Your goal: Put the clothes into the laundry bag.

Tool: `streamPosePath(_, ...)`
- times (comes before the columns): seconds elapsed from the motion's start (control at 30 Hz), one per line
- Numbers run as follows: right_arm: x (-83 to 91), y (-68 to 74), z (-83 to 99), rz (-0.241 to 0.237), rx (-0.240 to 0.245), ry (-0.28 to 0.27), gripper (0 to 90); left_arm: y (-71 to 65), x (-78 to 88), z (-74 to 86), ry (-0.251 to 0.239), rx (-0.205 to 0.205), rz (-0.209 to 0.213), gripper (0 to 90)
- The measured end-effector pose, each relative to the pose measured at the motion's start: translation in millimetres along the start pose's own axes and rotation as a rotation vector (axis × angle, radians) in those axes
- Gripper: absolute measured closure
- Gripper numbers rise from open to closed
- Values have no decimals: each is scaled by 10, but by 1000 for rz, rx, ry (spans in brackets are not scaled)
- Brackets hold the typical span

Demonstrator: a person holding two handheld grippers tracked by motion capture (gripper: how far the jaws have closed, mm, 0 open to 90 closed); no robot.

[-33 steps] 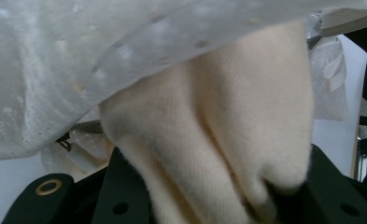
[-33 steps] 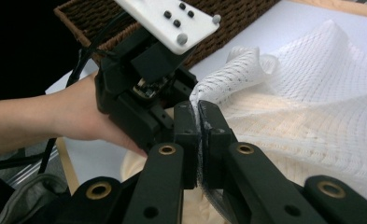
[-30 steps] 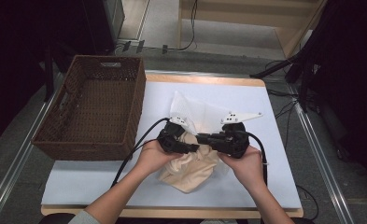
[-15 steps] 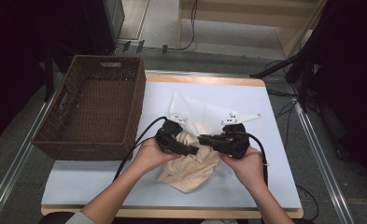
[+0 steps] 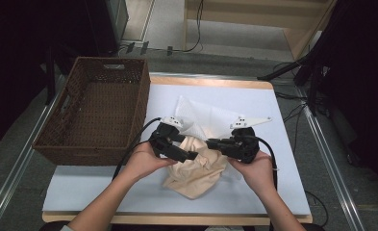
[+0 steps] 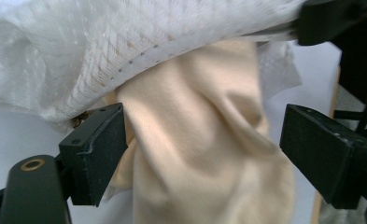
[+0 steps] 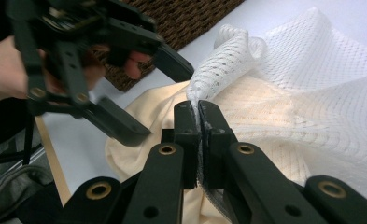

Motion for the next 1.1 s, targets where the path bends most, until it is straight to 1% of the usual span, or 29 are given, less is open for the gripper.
streamPosePath(0.13, 0, -11, 0, -2, -4, 2, 880, 16, 161, 63, -11, -12, -17, 263)
streamPosePath(0.17, 2, -14, -1, -2, -4, 1, 880, 26, 200, 97, -14, -10, -20, 318)
streamPosePath(0.23, 7, -16, -6, -2, -7, 0, 880, 67, 269, 183, -13, 5, -41, 417)
streamPosePath(0.3, 14, -16, -15, -2, -8, -5, 880, 113, 310, 267, -8, 7, -61, 509)
streamPosePath(0.33, 17, -18, -19, -1, -6, -6, 880, 129, 322, 303, -7, 9, -71, 551)
streamPosePath(0.37, 21, -17, -19, 1, -6, -5, 880, 142, 336, 372, -11, 7, -65, 580)
streamPosePath(0.4, 28, -19, -16, 4, -2, -5, 880, 151, 346, 420, -14, 5, -58, 630)
streamPosePath(0.43, 32, -19, -13, 3, -1, -5, 880, 157, 351, 478, -15, 14, -64, 669)
streamPosePath(0.5, 47, -22, -6, 5, 1, -3, 880, 164, 358, 579, 9, 7, -76, 726)
streamPosePath(0.53, 50, -27, -7, 6, 2, -5, 880, 163, 362, 615, 8, 10, -88, 755)
streamPosePath(0.6, 54, -34, -13, 6, 1, -6, 880, 164, 376, 673, 14, -7, -105, 816)
streamPosePath(0.67, 49, -36, -26, 4, 0, -8, 880, 158, 377, 707, 11, -2, -98, 869)
streamPosePath(0.7, 44, -35, -32, 0, 4, -7, 880, 147, 366, 723, 13, 6, -91, 885)
streamPosePath(0.73, 39, -33, -38, 1, 4, -8, 880, 142, 351, 743, 25, -3, -88, 897)
streamPosePath(0.77, 35, -31, -43, 1, 3, -7, 880, 131, 322, 764, 34, -3, -76, 900)
streamPosePath(0.87, 22, -36, -53, -1, 9, -4, 880, 101, 175, 816, 50, 28, -54, 900)
streamPosePath(0.93, 10, -32, -55, -2, 7, -2, 880, 72, 106, 801, 47, 35, -48, 900)
streamPosePath(1.07, 3, -34, -50, 2, 10, 0, 880, -42, -5, 721, 16, 13, -50, 900)
streamPosePath(1.1, 1, -36, -47, 2, 8, 1, 880, -66, -24, 700, 14, 5, -60, 897)
Point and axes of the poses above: each handheld gripper's, and its own axes: x roughly backward along the jaws, z roughly out of its underside, y roughly to its left, the point moved 6 cm from there along -x, roughly forward along the jaws, and after that the axes turned 13 degrees about -z, right-handed, at the moved point
